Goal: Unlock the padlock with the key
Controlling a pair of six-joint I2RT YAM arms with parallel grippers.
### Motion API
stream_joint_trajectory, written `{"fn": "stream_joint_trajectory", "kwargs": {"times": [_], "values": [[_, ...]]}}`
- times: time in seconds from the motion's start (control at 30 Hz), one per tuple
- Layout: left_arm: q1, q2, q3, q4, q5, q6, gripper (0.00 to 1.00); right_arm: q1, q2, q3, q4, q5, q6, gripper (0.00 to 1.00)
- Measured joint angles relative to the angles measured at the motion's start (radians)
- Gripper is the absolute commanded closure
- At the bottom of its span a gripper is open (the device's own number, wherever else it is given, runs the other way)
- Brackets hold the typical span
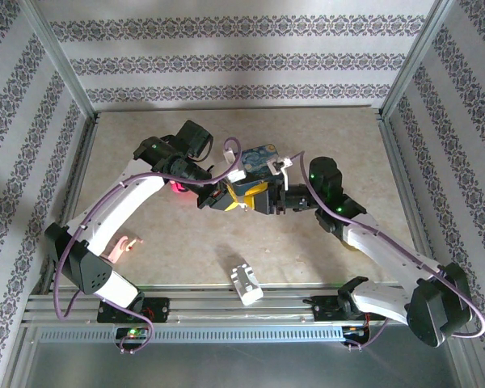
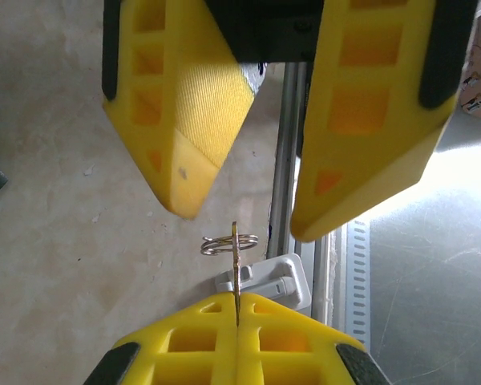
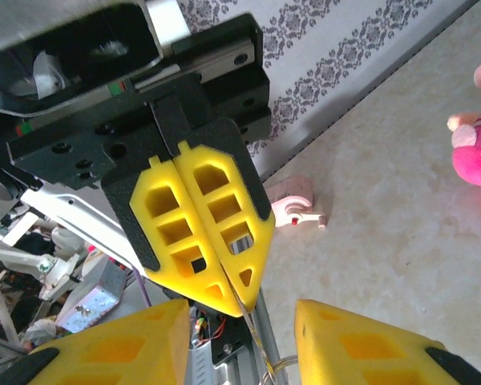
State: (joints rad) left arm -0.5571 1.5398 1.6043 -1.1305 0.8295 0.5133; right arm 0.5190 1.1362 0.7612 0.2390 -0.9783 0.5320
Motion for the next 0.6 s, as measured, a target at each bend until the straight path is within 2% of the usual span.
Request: {"fn": "stream_joint_trajectory", "kwargs": {"times": [0.6], "values": [[0.000, -0.002, 0.000, 0.002, 0.000, -0.003, 1.00, 0.016, 0.047, 0.009, -0.042, -0.001, -0.017, 0.72]]}}
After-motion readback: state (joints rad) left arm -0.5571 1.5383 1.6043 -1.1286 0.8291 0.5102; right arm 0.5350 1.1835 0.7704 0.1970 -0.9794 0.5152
